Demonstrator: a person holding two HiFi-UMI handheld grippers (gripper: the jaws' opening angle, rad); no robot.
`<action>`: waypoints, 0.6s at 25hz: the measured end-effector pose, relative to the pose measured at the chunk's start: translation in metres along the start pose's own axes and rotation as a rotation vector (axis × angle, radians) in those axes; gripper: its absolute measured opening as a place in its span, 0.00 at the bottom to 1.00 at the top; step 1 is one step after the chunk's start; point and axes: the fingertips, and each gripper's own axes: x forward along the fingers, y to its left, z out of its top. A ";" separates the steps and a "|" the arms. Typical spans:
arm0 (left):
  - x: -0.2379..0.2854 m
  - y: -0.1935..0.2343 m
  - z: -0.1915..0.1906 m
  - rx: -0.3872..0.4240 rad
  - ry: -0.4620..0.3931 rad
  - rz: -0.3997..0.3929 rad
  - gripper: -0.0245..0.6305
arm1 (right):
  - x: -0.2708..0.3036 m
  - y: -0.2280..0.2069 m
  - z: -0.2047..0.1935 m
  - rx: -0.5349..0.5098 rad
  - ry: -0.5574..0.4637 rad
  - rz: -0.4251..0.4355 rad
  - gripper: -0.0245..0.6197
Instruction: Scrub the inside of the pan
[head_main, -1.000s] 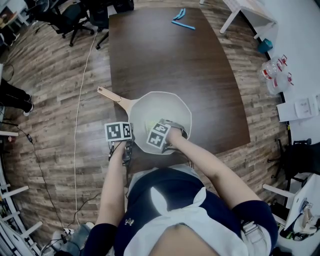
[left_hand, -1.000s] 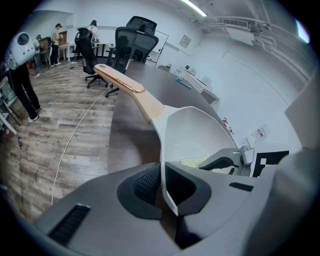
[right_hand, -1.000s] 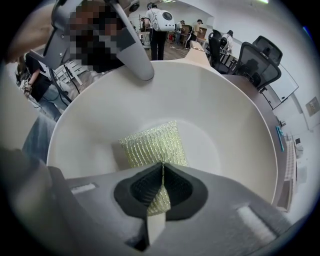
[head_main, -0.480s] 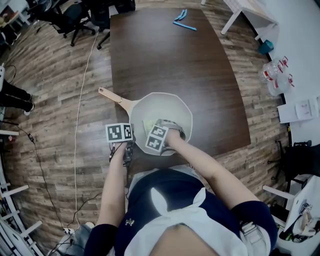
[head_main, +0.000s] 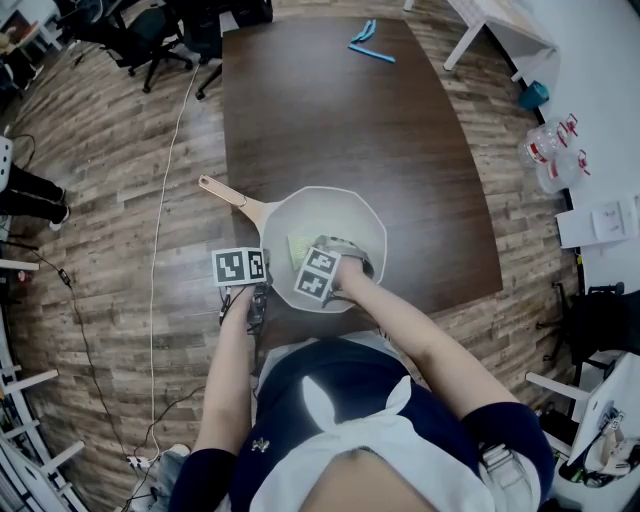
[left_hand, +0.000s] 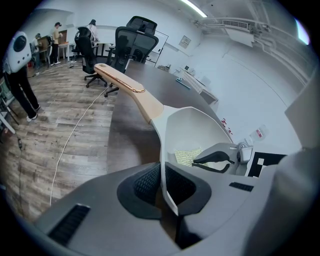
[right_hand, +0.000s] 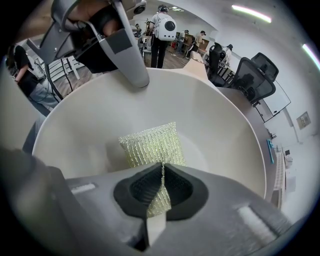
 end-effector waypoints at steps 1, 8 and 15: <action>0.000 0.000 0.000 0.000 0.001 -0.004 0.06 | 0.000 0.000 0.000 0.005 -0.002 0.001 0.06; 0.000 -0.001 0.000 0.001 0.002 -0.035 0.07 | -0.002 -0.004 0.000 0.040 0.009 -0.023 0.12; -0.004 -0.003 0.002 0.032 -0.016 -0.063 0.07 | -0.019 -0.005 0.000 0.249 -0.064 0.069 0.24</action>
